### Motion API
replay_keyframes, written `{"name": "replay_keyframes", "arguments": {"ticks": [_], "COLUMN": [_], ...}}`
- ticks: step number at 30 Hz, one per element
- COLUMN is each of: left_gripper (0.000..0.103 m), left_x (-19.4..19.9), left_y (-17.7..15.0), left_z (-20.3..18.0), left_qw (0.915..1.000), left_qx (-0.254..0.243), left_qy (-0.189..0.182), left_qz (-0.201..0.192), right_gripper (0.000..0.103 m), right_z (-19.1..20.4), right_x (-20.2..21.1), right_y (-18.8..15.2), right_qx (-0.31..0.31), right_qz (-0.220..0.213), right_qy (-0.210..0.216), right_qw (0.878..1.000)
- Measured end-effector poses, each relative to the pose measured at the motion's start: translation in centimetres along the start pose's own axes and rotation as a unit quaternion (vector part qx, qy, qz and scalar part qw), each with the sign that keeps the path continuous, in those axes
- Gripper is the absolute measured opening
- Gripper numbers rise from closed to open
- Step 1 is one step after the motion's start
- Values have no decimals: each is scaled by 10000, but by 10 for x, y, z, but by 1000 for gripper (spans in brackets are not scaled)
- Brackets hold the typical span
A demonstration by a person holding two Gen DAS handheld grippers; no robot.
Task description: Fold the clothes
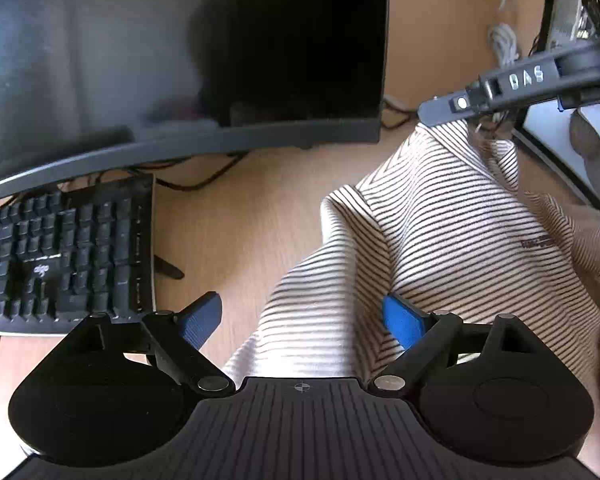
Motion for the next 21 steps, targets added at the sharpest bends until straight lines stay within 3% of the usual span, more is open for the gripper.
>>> {"name": "replay_keyframes", "arguments": {"ticks": [3, 5, 7, 11, 15, 18, 21], "left_gripper": [75, 75, 75, 68, 35, 24, 24], "left_x": [-14, -21, -24, -28, -32, -33, -33], "left_y": [-2, -3, -2, -2, -5, -2, 7], "left_z": [1, 1, -2, -11, -6, 7, 24], "left_qw": [9997, 9995, 9995, 9988, 9977, 9969, 9965], "left_qx": [-142, -174, -199, -375, -659, -741, -685], "left_qy": [71, 14, -107, -266, 22, 256, 479], "left_qz": [171, 248, 226, 172, 158, 106, 48], "right_gripper": [13, 33, 43, 44, 44, 45, 51], "right_z": [-22, -36, -42, -49, -38, -23, -8], "right_x": [14, 39, 70, 121, 145, 150, 152], "right_y": [-6, -11, -27, -84, -153, -182, -198], "right_qx": [-97, -244, -68, 80, -322, -377, -124], "right_qz": [-157, -334, -416, -86, 431, 673, 761], "right_qy": [-475, -642, -899, -1188, -1029, -934, -1009], "right_qw": [9987, 9971, 9951, 9928, 9932, 9926, 9919]}}
Point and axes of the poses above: each gripper's, at about its wrist camera, not at the fingertips, and x roughly against the way its jaws point, z to its left, y to its top, the point moved 8 cm from there along -x, roughly the way its jaws point, and after that the axes turned 6 degrees about -x, right-handed, at the moved point
